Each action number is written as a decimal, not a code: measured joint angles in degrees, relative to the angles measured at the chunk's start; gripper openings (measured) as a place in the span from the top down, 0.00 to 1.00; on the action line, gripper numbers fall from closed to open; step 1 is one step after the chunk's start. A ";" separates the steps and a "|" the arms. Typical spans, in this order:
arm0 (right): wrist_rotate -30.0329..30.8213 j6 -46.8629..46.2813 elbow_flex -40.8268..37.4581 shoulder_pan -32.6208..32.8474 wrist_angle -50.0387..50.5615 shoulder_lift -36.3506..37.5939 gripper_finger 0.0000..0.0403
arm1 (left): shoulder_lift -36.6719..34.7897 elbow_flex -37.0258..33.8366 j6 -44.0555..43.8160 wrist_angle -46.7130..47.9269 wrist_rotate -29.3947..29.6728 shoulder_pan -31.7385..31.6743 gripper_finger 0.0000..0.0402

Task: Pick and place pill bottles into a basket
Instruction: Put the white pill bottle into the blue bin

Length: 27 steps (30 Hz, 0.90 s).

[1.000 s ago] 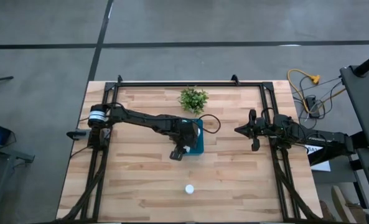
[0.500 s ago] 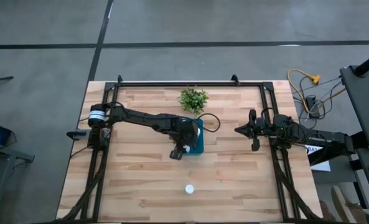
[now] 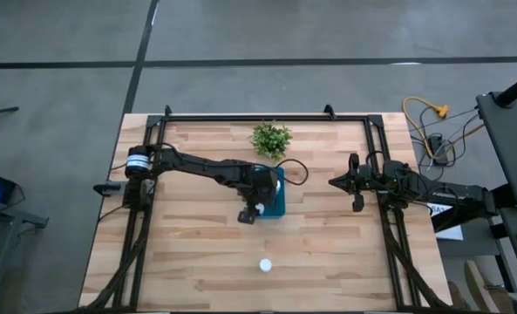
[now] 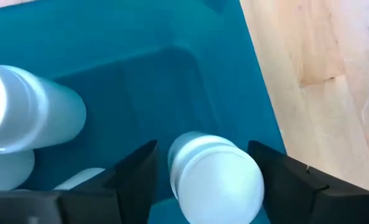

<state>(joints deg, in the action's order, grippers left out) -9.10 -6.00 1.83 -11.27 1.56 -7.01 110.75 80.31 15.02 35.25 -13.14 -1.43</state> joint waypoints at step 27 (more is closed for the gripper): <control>-0.01 0.17 0.00 -0.02 0.00 -0.23 0.98 | -4.65 6.91 0.74 5.83 3.92 2.28 0.42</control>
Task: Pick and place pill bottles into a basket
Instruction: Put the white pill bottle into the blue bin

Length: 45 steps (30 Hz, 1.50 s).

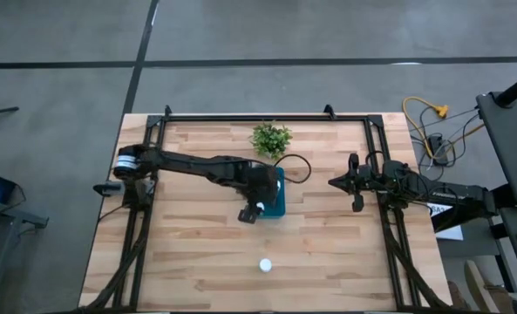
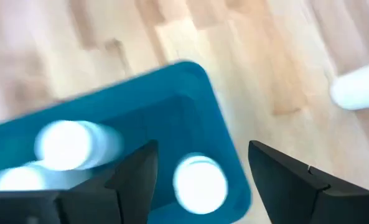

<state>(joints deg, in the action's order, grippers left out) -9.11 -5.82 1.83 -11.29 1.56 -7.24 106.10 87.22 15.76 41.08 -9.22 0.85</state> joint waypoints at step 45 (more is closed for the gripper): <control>-13.02 -2.55 7.31 4.44 -29.13 -22.65 0.98 | -47.54 -50.39 -6.41 -38.64 13.80 18.35 1.00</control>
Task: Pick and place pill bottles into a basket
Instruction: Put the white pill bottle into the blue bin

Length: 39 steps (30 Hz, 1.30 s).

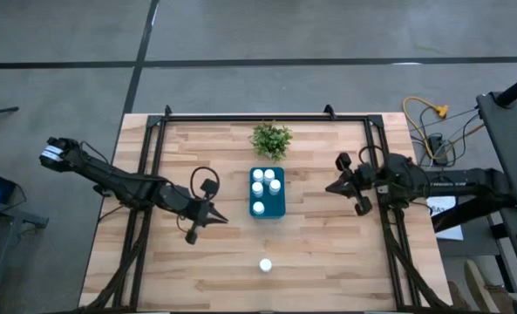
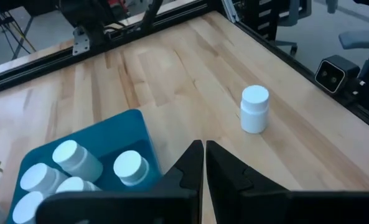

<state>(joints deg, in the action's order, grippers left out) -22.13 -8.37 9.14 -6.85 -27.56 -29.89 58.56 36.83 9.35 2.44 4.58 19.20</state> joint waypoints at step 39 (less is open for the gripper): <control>10.34 11.14 35.38 13.23 18.39 -36.98 0.98 | -29.84 -27.04 1.78 -15.89 4.56 5.11 1.00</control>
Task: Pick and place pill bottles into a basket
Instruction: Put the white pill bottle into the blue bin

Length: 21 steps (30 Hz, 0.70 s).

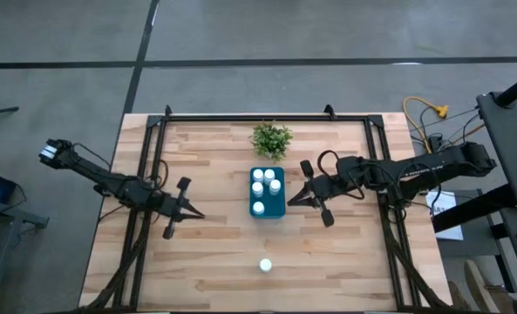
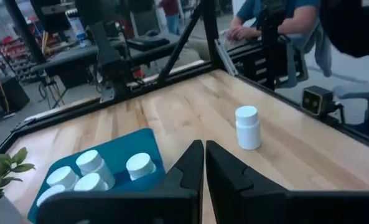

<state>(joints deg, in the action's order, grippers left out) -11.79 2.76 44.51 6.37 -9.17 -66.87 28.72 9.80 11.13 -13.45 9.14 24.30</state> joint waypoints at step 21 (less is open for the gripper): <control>0.22 -0.39 0.00 2.86 -0.09 -0.02 0.98 | -19.66 -7.77 -1.74 8.92 -9.28 0.13 1.00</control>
<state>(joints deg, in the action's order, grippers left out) -11.57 2.37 44.51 9.24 -9.26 -66.89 9.05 2.02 9.39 -4.53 -0.14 24.43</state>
